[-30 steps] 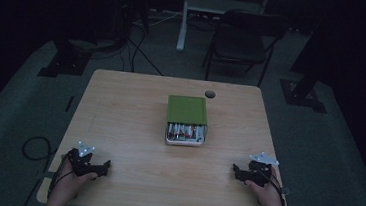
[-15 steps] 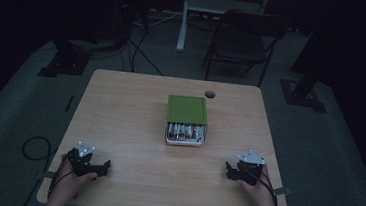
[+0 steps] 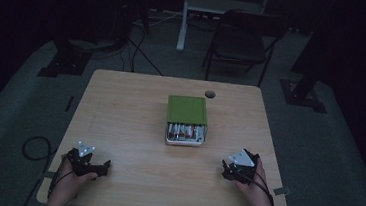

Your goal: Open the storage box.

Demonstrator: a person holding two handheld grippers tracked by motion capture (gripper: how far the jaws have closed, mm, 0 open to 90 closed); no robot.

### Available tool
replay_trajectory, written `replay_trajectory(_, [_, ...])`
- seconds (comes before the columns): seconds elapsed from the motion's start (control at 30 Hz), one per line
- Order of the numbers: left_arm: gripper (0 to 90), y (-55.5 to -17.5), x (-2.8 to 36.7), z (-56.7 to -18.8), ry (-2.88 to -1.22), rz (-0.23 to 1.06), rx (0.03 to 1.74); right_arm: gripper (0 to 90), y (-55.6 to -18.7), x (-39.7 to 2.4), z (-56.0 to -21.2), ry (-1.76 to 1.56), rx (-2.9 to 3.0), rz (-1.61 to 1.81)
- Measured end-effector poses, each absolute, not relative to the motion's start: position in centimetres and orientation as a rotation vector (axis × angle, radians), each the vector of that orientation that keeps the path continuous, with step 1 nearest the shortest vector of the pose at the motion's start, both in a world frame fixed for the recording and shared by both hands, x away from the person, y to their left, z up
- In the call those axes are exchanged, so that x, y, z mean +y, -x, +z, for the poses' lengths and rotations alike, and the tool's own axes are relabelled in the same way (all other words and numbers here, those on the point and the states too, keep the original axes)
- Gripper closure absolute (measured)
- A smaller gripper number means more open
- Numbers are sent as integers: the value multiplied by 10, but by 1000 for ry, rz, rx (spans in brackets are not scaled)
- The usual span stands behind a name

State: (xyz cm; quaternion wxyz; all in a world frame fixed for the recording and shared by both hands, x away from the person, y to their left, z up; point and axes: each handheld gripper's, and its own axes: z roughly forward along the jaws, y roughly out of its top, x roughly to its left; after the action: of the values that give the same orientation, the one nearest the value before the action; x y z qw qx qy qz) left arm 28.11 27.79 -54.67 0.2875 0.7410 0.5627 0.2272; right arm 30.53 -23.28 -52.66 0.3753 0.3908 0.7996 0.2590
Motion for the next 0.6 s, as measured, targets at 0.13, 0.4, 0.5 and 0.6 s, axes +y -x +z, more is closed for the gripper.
replay_trajectory(0.13, [4, -281, 278, -547, -1979, 608, 1502, 141, -303, -223, -525, -943, 2035, 657])
replay_trajectory(0.4, [3, -281, 278, -547, -1979, 608, 1502, 142, -301, -200, -527, -826, 2062, 629])
replay_trajectory(0.5, [3, -281, 278, -547, -1979, 608, 1502, 148, -300, -191, -528, -766, 2070, 612])
replay_trajectory(0.6, [3, -281, 278, -547, -1978, 608, 1502, 156, -299, -182, -530, -715, 2077, 599])
